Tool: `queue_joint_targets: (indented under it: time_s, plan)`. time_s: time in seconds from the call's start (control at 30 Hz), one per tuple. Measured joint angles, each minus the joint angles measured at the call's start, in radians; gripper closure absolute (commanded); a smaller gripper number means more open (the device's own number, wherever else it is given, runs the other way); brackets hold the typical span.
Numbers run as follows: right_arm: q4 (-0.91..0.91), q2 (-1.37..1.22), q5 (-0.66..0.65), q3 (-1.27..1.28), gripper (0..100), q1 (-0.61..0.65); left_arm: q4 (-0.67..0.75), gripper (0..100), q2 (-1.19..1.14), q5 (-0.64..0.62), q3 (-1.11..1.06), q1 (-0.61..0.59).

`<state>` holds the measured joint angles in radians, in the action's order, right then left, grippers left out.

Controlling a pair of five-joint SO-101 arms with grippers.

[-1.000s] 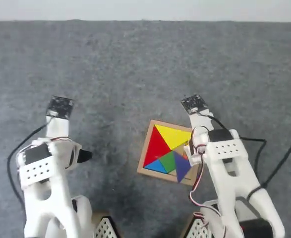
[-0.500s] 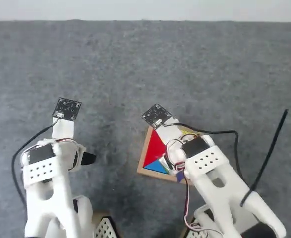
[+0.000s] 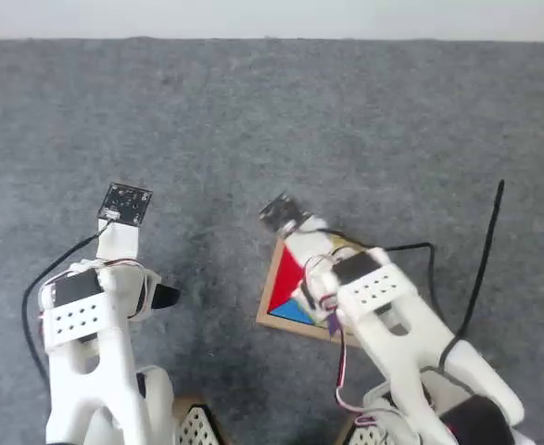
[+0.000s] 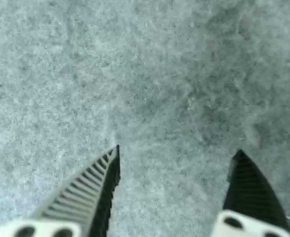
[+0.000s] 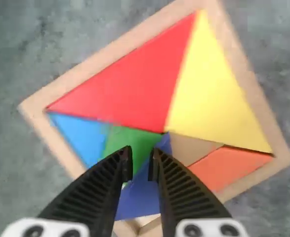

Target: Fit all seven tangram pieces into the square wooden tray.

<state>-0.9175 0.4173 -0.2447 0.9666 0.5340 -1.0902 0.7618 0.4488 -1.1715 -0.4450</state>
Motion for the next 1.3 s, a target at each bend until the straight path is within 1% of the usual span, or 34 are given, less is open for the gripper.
queue_joint_targets:
  time_s: [0.17,0.37,0.47,0.6,0.7,0.8,0.97,1.1,1.3]
  plan:
    - [0.017,-0.011,0.026,-0.003,92.3,-0.087,0.000,66,0.000,0.002,0.000,0.000]
    - [-0.006,0.025,0.061,0.008,92.3,-0.101,0.000,66,0.000,0.002,0.000,0.000]
    - [-0.021,0.100,0.078,0.043,92.3,-0.104,0.000,66,0.000,0.002,0.000,0.000]
    - [-0.064,0.311,0.075,0.110,92.0,-0.110,0.000,66,0.000,0.002,0.000,0.000]
    - [-0.106,0.465,0.012,0.186,92.1,-0.196,0.000,66,0.000,0.002,0.000,0.000]
    - [-0.166,0.546,-0.077,0.226,92.3,-0.295,0.000,66,0.000,0.002,0.000,0.003]
    - [-0.226,0.546,-0.241,0.250,92.3,-0.376,0.000,66,0.000,0.002,0.000,0.008]
    - [-0.230,0.450,-0.293,0.250,92.3,-0.364,0.000,66,0.000,0.002,0.000,0.008]
    - [-0.222,0.293,-0.296,0.239,92.3,-0.262,0.000,66,0.000,0.002,0.000,0.008]
